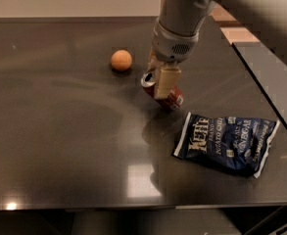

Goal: Knock coke can over

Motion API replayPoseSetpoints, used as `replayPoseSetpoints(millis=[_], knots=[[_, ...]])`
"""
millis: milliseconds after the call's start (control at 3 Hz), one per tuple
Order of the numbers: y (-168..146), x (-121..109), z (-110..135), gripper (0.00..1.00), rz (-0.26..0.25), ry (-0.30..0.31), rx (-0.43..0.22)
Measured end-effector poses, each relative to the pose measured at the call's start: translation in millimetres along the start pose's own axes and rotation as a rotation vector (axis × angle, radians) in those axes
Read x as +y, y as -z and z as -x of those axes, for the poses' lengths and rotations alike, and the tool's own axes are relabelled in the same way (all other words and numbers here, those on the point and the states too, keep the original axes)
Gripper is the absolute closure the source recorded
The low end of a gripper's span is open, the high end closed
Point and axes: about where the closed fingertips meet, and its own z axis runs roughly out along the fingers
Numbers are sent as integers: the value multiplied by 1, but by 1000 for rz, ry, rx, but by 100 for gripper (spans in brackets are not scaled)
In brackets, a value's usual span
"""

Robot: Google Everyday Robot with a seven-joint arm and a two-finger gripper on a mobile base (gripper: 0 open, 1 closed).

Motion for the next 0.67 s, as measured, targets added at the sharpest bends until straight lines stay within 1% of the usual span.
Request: replayPoseSetpoints(millis=[333,667], knots=[[-6,2,4,58,5,24,23],[-14,5,6,35,18,39,31]])
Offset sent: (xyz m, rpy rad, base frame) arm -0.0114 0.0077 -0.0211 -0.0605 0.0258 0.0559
